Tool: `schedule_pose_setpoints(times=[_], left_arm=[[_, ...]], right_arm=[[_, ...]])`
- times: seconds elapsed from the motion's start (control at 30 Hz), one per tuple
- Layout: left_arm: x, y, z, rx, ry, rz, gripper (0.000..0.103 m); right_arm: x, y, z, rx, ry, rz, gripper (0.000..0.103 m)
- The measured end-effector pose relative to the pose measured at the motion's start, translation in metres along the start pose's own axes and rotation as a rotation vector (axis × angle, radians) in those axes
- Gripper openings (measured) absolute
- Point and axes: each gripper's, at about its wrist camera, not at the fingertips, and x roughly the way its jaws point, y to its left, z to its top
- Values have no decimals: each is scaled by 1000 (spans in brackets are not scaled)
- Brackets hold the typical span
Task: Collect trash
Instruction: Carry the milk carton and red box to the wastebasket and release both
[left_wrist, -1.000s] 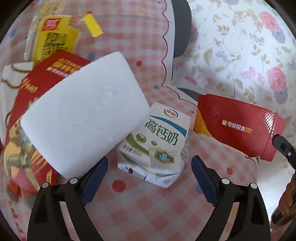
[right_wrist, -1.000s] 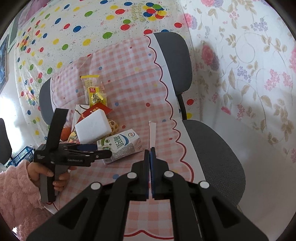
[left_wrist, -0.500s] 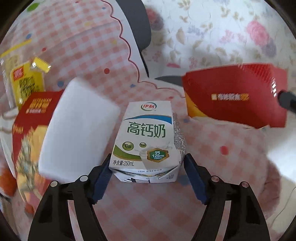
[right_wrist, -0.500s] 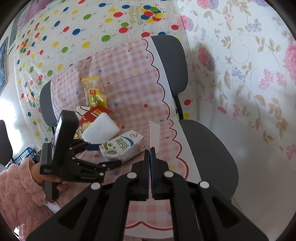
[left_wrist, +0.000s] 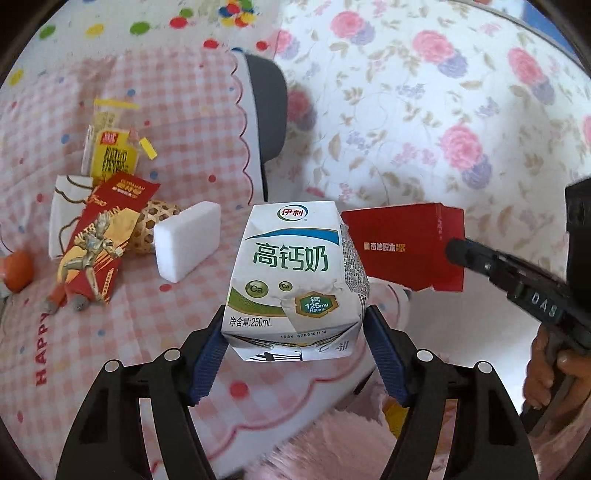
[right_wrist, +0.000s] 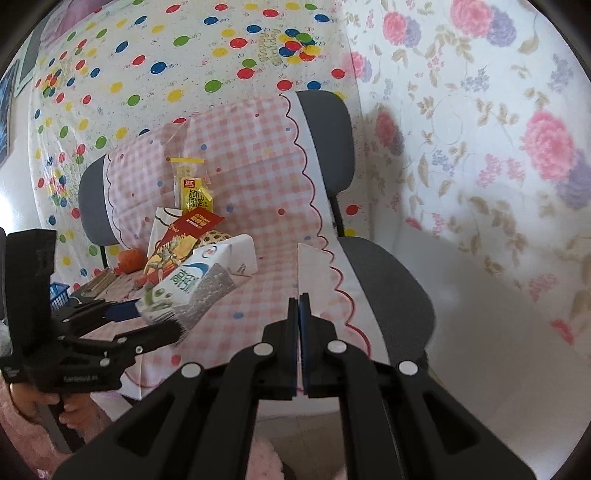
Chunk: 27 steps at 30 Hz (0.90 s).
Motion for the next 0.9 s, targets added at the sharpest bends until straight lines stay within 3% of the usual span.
schedule_pose_setpoints(times=[0.1,0.2,0.4,0.67,0.9], left_arm=[[-9,-19,-9,46,-18,29,72],[-19,-35,-18,58,-34,11,72],[-31,-70,-37,71,-16,-97,72],[-14,-123,-62,129,47,-234,72],[9,-154,-75,164,94,-289,72]], right_arm=[[-21,1,-7,4,2,-38,1],[-45,2,-16,-4,6,-89,1],[-89,0,-39,-5,37,-194,1],[-127,-16,-78,47,95,-297,1],[-135,-38,-101,111,123,-343,1]])
